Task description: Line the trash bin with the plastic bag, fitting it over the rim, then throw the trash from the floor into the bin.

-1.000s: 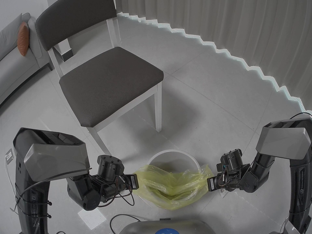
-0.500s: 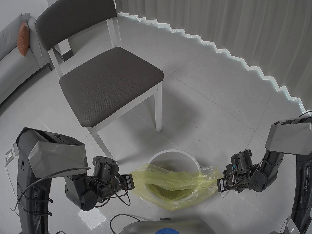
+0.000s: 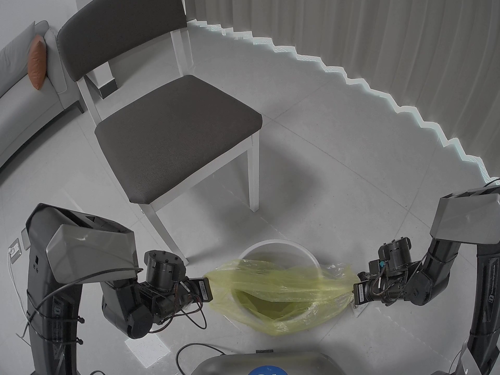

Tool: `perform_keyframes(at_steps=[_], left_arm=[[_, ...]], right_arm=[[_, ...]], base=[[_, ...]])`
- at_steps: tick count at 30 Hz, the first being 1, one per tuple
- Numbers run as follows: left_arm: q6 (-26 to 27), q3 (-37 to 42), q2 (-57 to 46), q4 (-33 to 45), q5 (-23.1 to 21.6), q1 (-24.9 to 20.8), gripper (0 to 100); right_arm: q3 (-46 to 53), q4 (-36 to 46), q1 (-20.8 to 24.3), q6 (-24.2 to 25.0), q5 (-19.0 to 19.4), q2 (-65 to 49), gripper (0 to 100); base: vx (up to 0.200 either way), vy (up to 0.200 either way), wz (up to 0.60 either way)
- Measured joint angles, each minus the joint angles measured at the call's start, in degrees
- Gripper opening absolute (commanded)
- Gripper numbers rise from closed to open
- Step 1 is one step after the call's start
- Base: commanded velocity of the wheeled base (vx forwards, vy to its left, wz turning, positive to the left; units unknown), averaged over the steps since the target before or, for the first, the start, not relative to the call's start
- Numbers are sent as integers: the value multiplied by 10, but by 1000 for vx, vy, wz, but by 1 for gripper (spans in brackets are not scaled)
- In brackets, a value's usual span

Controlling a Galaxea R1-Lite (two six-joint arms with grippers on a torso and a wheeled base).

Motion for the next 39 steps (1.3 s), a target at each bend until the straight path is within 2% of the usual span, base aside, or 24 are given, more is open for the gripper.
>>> perform_keyframes(at_steps=[10,11,15,28,33,37,38,39], left_arm=[[-2,-5,-10,0,4,-25,0],[-2,-5,-11,-1,4,-27,0],[-2,-5,-13,-2,5,-28,0],[-2,-3,-14,-30,6,-34,0],[-2,-1,-12,-33,6,-34,0],[-2,0,-10,-35,7,-33,0],[-2,0,-9,-36,7,-33,100],[-2,0,-8,-36,7,-32,100]], right_arm=[[13,-5,11,-3,1,-2,0],[15,-5,11,-6,1,-2,100],[26,-6,12,-24,0,-5,100],[68,-8,15,-35,3,-85,100],[75,-9,50,-36,3,-123,100],[66,-9,95,-36,2,-140,100],[62,-9,110,-35,2,-143,100],[57,-9,125,-36,1,-145,100]], base=[[0,0,0],[0,0,0],[0,0,0],[0,0,0],[0,0,0],[0,0,0],[0,0,0],[0,0,0]])
